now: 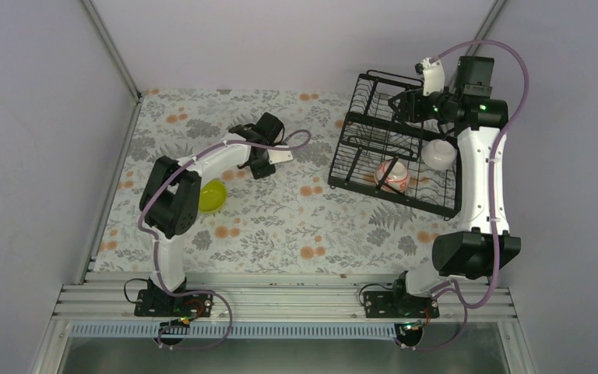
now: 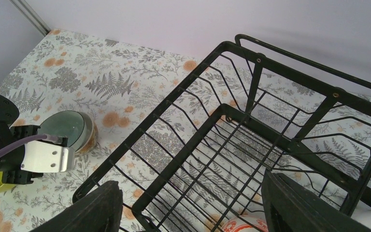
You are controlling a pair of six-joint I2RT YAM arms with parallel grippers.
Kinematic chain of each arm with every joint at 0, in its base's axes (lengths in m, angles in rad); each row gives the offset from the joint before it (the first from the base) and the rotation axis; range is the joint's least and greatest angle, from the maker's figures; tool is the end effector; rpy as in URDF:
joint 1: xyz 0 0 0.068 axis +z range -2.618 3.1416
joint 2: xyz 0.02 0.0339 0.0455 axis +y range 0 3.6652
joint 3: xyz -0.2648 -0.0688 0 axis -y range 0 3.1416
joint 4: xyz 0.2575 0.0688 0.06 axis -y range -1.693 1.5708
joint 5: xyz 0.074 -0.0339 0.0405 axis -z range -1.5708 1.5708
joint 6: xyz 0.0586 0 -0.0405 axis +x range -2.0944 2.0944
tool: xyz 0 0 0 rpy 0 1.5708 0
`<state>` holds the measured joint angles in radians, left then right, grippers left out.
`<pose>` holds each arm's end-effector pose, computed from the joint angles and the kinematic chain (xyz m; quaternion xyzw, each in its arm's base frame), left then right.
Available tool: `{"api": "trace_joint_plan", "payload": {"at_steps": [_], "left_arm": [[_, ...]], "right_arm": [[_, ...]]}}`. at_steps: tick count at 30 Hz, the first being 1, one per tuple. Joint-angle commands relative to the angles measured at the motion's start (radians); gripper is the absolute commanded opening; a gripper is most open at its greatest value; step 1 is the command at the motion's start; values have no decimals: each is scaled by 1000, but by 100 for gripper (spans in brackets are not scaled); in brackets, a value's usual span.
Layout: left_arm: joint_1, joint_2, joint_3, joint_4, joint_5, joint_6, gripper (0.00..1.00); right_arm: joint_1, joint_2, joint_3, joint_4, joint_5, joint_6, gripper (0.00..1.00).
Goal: Unload the bowls from the dish rack
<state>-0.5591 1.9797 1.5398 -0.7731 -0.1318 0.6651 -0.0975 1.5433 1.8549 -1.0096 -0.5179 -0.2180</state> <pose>0.3687 -0.2216 0.1774 0.5546 0.8104 0.0741 0.1739 0.3364 -0.0038 0.4340 -0.1608 0.8680 0.1650 0.4400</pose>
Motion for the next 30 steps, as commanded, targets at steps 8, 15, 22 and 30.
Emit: {"api": "trace_joint_plan", "payload": {"at_steps": [8,15,22,30], "left_arm": [[-2,43,66,-49,-3,-14,28],[-5,51,82,-87,15,-29,29],[-17,-16,162,-155,38,-49,43],[-42,-131,360,-250,-1,-71,66]], "right_arm": [[7,-39,5,9,9,-31,70],[7,-40,8,9,10,-29,70],[8,-46,19,1,25,-29,70],[7,-126,-1,18,187,-9,71]]}}
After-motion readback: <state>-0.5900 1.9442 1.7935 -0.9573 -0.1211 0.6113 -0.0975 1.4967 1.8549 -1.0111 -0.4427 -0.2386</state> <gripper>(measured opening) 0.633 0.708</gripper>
